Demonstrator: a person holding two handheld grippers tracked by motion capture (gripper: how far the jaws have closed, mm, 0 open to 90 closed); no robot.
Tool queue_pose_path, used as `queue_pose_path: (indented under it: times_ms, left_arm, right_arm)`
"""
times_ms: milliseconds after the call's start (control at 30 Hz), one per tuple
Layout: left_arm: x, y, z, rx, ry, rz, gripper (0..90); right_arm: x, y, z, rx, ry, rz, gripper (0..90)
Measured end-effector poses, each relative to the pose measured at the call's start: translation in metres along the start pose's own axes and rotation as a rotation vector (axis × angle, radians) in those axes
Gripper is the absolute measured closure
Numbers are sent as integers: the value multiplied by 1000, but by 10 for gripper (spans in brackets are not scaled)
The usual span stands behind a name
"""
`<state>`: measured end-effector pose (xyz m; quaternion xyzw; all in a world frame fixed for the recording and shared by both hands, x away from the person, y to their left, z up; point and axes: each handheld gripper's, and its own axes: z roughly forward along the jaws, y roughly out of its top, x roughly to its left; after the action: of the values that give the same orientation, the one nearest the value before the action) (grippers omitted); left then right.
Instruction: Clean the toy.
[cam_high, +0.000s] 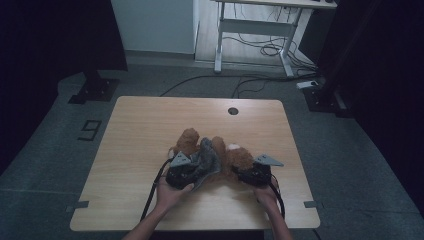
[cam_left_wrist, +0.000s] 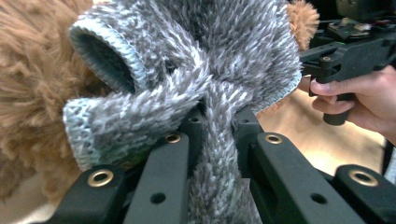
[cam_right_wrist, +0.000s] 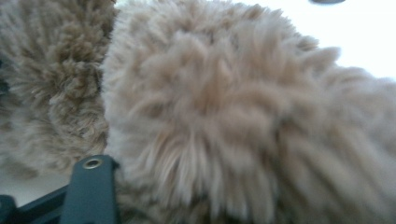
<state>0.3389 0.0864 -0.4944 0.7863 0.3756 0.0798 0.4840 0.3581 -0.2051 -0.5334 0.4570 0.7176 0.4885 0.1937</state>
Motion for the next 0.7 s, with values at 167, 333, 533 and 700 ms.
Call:
queue_pose_path:
  times_ms: [167,333,533,700]
  left_arm:
    - [3,21,23,17,91,67,794]
    - [12,33,31,21,111,40,791]
    - [3,55,12,0,59,16,784]
    - [-2,81,28,33,79,26,780]
  right_arm:
    - [-7,3,7,-38,-80,-1,391]
    - [-17,6,12,-61,-71,35,386]
    - [-18,1,6,-76,-38,6,380]
    - [-15,-2,2,-88,-42,-3,379]
